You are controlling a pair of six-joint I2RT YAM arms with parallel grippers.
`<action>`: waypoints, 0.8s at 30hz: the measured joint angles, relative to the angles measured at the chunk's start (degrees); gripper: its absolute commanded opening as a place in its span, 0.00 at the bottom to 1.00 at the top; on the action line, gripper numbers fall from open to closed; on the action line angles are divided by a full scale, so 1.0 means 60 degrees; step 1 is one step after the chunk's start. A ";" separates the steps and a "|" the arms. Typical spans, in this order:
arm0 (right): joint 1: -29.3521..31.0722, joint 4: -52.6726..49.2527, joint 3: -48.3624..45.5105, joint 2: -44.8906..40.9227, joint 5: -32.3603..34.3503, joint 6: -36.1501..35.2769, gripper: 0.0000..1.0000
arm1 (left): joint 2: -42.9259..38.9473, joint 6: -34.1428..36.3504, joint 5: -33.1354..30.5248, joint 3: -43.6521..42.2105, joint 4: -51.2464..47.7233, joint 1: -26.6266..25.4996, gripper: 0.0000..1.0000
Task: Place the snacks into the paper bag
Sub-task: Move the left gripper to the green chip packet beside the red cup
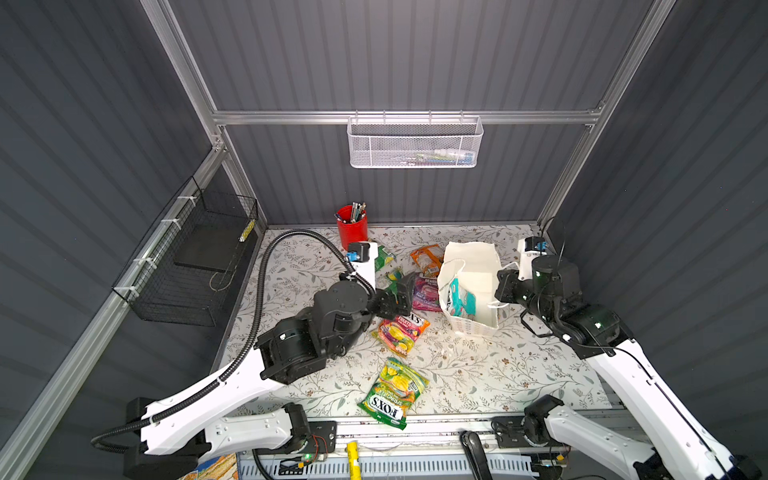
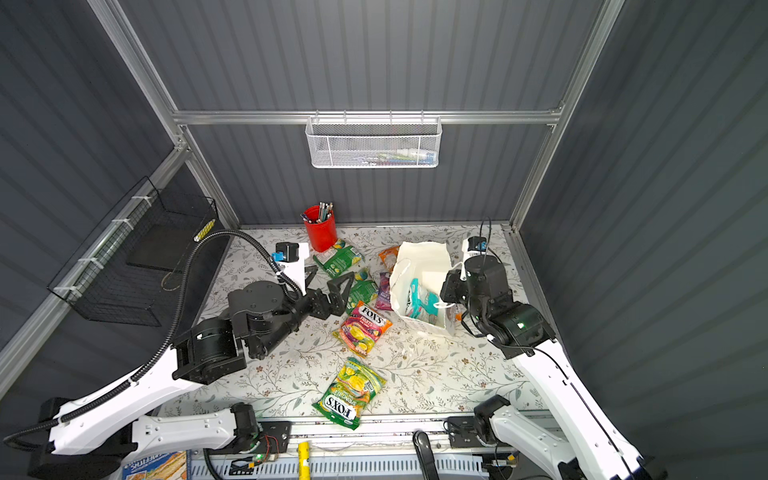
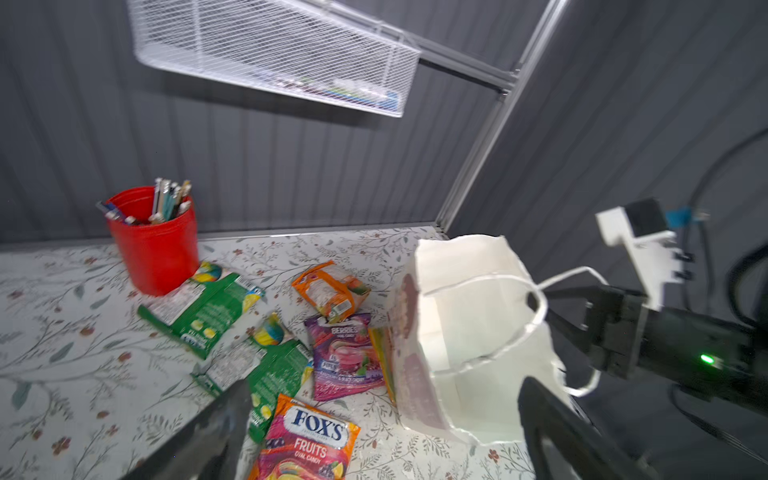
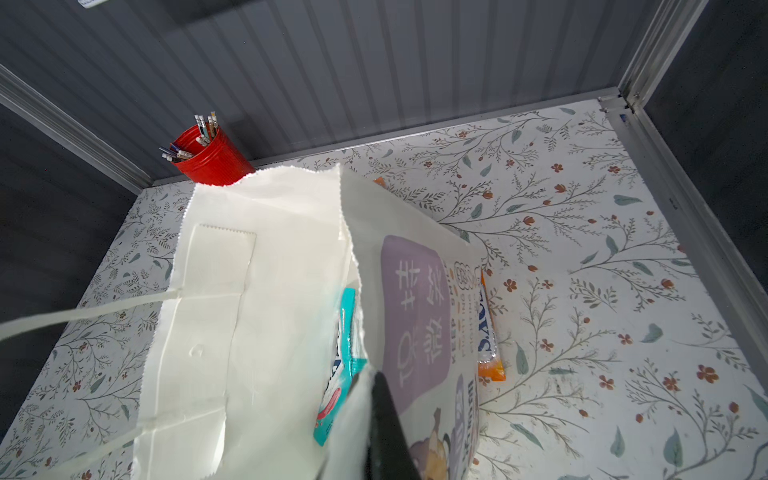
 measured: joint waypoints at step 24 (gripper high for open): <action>0.0000 0.0455 -0.0437 -0.0164 -0.0393 0.0000 0.00 | 1.0145 -0.1115 0.5125 0.4382 -0.0426 0.7147 0.92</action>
